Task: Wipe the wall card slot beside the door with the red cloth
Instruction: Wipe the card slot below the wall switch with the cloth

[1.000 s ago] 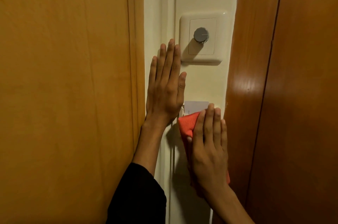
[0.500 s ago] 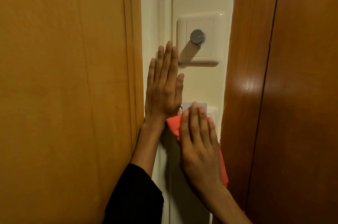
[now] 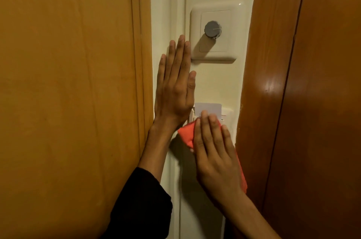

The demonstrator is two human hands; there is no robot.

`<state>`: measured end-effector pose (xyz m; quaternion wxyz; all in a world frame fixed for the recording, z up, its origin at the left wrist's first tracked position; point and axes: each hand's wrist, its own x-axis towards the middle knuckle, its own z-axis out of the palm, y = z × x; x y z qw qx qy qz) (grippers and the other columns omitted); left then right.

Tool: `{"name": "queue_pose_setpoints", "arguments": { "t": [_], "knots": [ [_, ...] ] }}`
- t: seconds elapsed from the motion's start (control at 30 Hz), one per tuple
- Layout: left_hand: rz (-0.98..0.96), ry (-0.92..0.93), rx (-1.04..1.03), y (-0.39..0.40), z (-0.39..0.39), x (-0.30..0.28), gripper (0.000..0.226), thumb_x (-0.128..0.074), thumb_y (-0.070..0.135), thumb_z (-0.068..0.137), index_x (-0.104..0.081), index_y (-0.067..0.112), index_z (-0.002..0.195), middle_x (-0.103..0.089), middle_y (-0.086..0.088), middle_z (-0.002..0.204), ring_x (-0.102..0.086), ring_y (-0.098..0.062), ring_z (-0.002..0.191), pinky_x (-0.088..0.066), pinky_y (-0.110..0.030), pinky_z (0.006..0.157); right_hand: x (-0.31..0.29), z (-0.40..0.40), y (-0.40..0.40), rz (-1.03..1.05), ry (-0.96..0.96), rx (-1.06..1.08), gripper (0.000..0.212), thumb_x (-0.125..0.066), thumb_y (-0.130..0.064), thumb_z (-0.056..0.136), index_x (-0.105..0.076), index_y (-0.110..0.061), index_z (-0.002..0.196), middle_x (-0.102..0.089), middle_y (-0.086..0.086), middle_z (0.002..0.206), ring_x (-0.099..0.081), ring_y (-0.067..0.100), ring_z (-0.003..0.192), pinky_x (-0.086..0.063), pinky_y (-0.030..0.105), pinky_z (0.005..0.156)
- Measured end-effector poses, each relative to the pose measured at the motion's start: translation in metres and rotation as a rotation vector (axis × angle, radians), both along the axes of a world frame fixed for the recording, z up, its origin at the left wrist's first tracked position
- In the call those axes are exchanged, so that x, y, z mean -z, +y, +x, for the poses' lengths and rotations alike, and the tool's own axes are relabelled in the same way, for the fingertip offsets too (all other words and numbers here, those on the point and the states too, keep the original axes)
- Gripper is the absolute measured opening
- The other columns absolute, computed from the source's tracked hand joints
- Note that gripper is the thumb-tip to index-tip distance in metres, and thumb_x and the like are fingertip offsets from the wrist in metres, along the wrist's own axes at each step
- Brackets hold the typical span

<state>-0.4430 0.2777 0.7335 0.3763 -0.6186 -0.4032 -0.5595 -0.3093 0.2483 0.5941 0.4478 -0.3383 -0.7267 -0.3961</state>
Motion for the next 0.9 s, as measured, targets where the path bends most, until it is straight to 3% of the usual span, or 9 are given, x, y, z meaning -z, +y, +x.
{"name": "queue_pose_setpoints", "arguments": {
  "t": [0.1, 0.23, 0.33, 0.43, 0.53, 0.63, 0.77, 0.83, 0.9],
  "knots": [
    [-0.01, -0.007, -0.003, -0.002, -0.002, 0.0, 0.057, -0.024, 0.026, 0.107, -0.021, 0.004, 0.16, -0.021, -0.015, 0.17, -0.015, -0.031, 0.161, -0.005, -0.041, 0.132, 0.012, 0.023, -0.001, -0.023, -0.081, 0.056, 0.075, -0.049, -0.022, 0.1, -0.009, 0.0, 0.16, 0.004, 0.021, 0.171, 0.001, 0.035, 0.159, 0.003, 0.051, 0.129],
    [-0.011, -0.006, -0.013, -0.003, 0.0, 0.0, 0.058, -0.023, 0.026, 0.107, -0.02, 0.004, 0.16, -0.021, -0.016, 0.17, -0.015, -0.031, 0.161, -0.005, -0.042, 0.132, -0.017, 0.011, -0.003, -0.061, 0.152, -0.013, 0.091, -0.064, -0.022, 0.096, -0.004, 0.0, 0.16, 0.003, 0.022, 0.17, 0.004, 0.035, 0.159, 0.001, 0.048, 0.13],
    [0.001, 0.001, -0.021, 0.0, -0.002, -0.002, 0.059, -0.025, 0.026, 0.106, -0.024, 0.001, 0.159, -0.025, -0.019, 0.168, -0.019, -0.034, 0.159, -0.004, -0.039, 0.132, -0.033, -0.017, -0.007, -0.024, 0.157, -0.08, 0.061, -0.037, -0.015, 0.106, -0.013, 0.001, 0.159, -0.005, 0.022, 0.169, -0.001, 0.034, 0.159, 0.001, 0.046, 0.13],
    [0.009, -0.002, -0.023, 0.0, -0.002, 0.0, 0.058, -0.025, 0.027, 0.107, -0.023, 0.003, 0.159, -0.024, -0.018, 0.169, -0.018, -0.032, 0.16, -0.003, -0.038, 0.132, -0.007, -0.006, -0.006, 0.003, -0.057, -0.038, 0.053, -0.019, -0.011, 0.107, -0.017, 0.0, 0.159, -0.006, 0.021, 0.169, -0.004, 0.034, 0.159, 0.003, 0.046, 0.13],
    [-0.009, 0.001, -0.006, -0.003, -0.003, 0.001, 0.057, -0.022, 0.026, 0.108, -0.018, 0.006, 0.161, -0.019, -0.014, 0.171, -0.013, -0.029, 0.162, -0.004, -0.04, 0.133, 0.016, 0.022, -0.002, 0.046, -0.177, 0.028, 0.072, -0.048, -0.013, 0.097, -0.014, 0.0, 0.159, 0.0, 0.021, 0.171, -0.002, 0.034, 0.159, 0.004, 0.048, 0.13],
    [-0.016, 0.004, -0.004, -0.006, -0.001, 0.0, 0.057, -0.023, 0.025, 0.107, -0.019, 0.004, 0.161, -0.019, -0.015, 0.171, -0.013, -0.03, 0.161, -0.004, -0.041, 0.133, 0.005, 0.02, 0.0, -0.008, -0.018, 0.005, 0.092, -0.07, -0.017, 0.09, -0.012, 0.0, 0.16, 0.0, 0.02, 0.171, -0.003, 0.034, 0.159, 0.003, 0.048, 0.13],
    [-0.009, 0.001, -0.002, -0.004, 0.0, 0.0, 0.057, -0.025, 0.024, 0.106, -0.024, 0.001, 0.159, -0.024, -0.018, 0.169, -0.018, -0.034, 0.16, -0.007, -0.043, 0.132, -0.012, -0.012, -0.006, -0.008, 0.095, -0.06, 0.058, -0.037, -0.007, 0.104, -0.019, 0.001, 0.159, -0.007, 0.019, 0.17, -0.008, 0.034, 0.159, 0.0, 0.046, 0.13],
    [0.0, 0.003, -0.008, -0.002, -0.001, -0.001, 0.058, -0.025, 0.025, 0.106, -0.025, 0.001, 0.159, -0.025, -0.019, 0.168, -0.019, -0.034, 0.159, -0.007, -0.043, 0.132, -0.01, -0.009, -0.01, -0.023, -0.028, -0.052, 0.053, -0.014, -0.004, 0.106, -0.026, 0.001, 0.157, -0.014, 0.02, 0.168, -0.011, 0.034, 0.158, -0.002, 0.046, 0.13],
    [0.005, -0.001, -0.011, -0.001, -0.002, 0.0, 0.057, -0.025, 0.025, 0.107, -0.023, 0.002, 0.159, -0.024, -0.018, 0.169, -0.018, -0.033, 0.16, -0.005, -0.041, 0.132, 0.001, 0.007, -0.01, -0.03, -0.203, -0.001, 0.055, -0.011, -0.003, 0.104, -0.026, 0.0, 0.157, -0.015, 0.022, 0.169, -0.009, 0.035, 0.158, -0.003, 0.047, 0.13]
  ]
}}
